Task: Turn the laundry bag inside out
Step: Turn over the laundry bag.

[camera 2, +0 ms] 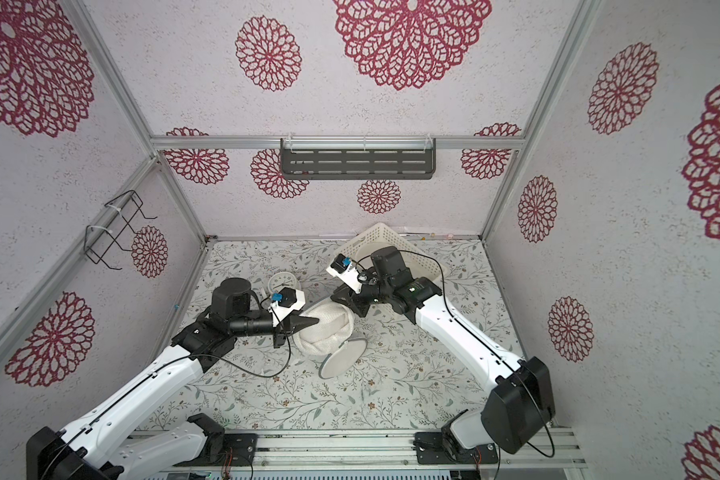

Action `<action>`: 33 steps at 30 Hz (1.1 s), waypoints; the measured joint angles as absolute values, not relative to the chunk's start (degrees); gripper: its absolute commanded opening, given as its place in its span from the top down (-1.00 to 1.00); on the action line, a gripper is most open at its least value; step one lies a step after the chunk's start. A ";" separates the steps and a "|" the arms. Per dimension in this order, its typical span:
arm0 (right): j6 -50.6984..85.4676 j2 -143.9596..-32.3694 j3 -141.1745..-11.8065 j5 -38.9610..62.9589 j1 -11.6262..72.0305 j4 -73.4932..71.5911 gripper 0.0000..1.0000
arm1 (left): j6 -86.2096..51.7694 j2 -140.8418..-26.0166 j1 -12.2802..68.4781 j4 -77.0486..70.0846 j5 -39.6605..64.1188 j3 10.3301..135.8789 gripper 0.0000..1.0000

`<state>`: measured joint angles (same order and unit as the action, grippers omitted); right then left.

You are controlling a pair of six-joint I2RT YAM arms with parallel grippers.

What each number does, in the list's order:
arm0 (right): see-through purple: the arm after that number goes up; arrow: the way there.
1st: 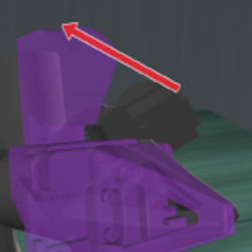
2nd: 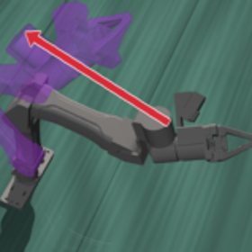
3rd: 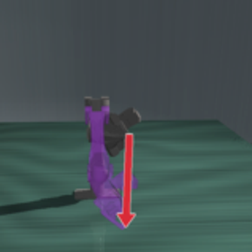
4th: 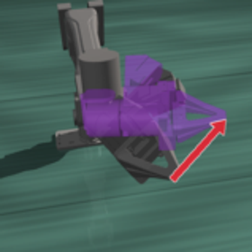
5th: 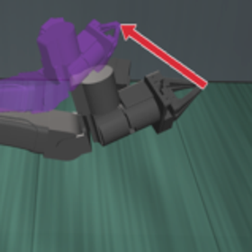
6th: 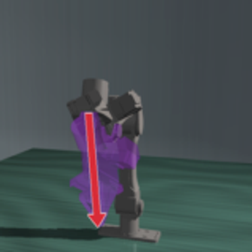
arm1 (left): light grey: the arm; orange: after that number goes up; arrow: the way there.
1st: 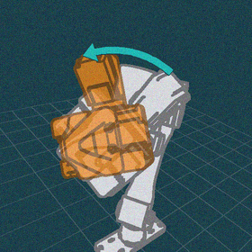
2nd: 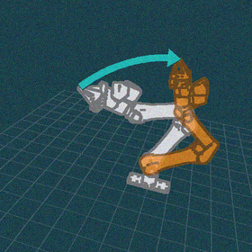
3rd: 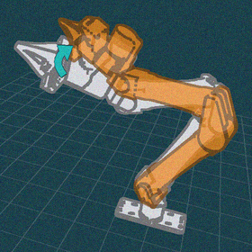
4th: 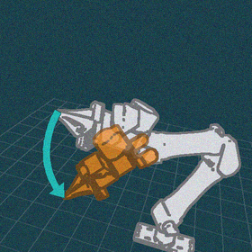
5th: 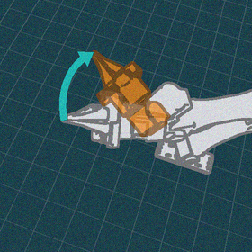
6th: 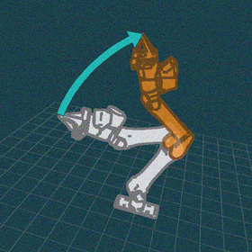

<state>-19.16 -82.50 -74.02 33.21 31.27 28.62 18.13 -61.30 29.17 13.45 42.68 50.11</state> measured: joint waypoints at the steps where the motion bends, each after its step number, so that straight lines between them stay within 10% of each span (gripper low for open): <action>1: -18.41 -82.39 -73.87 32.71 31.07 28.64 -0.04 | 18.31 -61.14 28.86 13.89 42.92 50.11 1.00; 5: -14.87 -78.74 -73.01 30.79 29.34 27.53 -0.36 | 18.31 -60.90 27.57 14.20 44.60 50.02 1.00; 16: -22.35 -52.40 -53.56 24.08 27.70 20.25 -0.34 | 16.82 -62.19 26.28 11.64 49.45 49.34 1.00; 33: -39.59 -68.16 -65.43 35.44 35.62 21.58 -0.12 | 15.79 -62.87 26.28 11.42 51.86 49.21 1.00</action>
